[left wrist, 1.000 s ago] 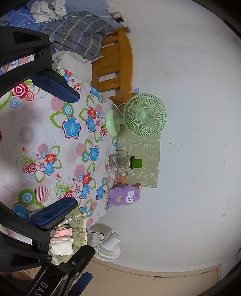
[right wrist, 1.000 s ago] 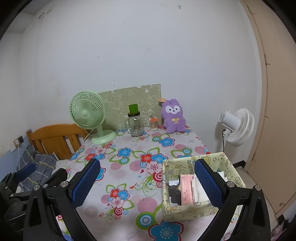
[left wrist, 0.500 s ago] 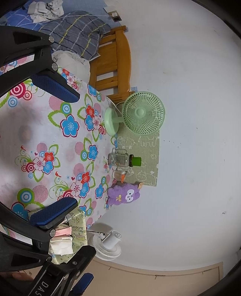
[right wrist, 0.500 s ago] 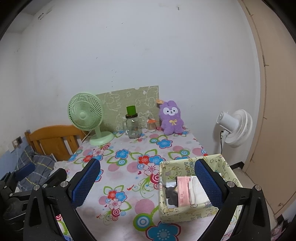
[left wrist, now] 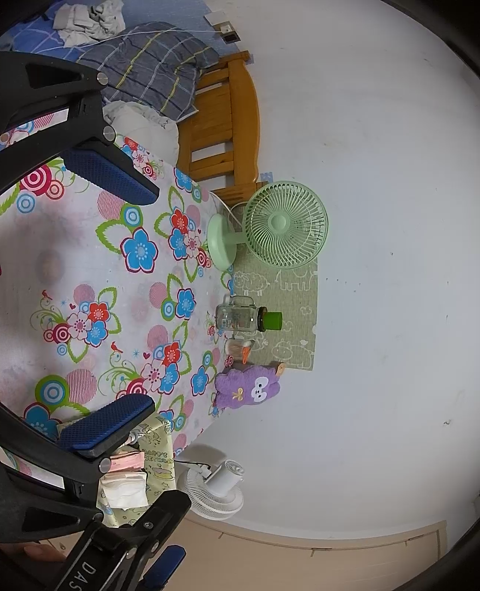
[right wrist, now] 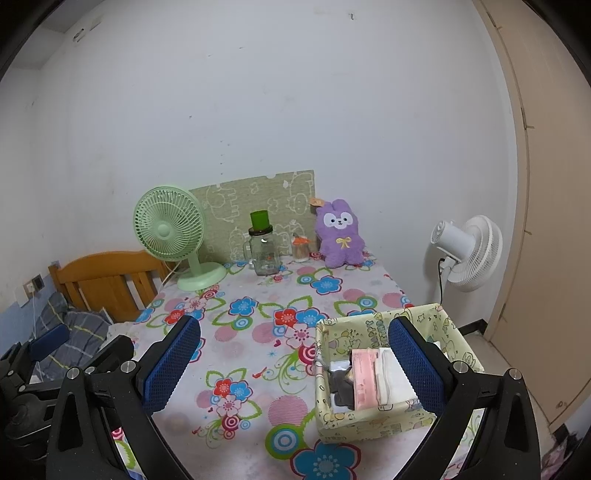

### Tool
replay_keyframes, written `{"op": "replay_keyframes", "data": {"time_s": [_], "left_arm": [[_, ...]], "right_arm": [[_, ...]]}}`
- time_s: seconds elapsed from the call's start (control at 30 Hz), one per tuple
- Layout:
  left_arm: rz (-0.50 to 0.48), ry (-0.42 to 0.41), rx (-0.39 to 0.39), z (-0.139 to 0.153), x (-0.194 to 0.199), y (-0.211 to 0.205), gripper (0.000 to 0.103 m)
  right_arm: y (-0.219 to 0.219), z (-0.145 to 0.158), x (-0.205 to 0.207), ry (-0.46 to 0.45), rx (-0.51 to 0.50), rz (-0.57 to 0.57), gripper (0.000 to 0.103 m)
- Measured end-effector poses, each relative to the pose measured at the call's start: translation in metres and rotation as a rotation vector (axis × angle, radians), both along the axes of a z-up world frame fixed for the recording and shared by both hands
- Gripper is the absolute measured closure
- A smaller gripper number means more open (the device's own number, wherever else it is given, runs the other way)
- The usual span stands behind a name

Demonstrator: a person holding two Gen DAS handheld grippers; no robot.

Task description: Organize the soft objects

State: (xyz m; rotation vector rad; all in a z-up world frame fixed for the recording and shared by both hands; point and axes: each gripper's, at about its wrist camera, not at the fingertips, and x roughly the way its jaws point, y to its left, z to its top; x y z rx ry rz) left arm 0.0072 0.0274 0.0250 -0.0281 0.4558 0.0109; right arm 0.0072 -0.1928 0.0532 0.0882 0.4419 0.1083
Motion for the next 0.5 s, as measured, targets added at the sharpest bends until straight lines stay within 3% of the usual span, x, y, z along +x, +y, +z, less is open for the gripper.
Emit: {"op": "replay_keyframes", "data": {"time_s": [0.5], "left_arm": [[-0.002,0.003,0.003,-0.0023,0.0014,-0.0015,0.000]], "right_arm": [[-0.0003,-0.0029,0.0008,0.002,-0.004,-0.002,0.000]]}}
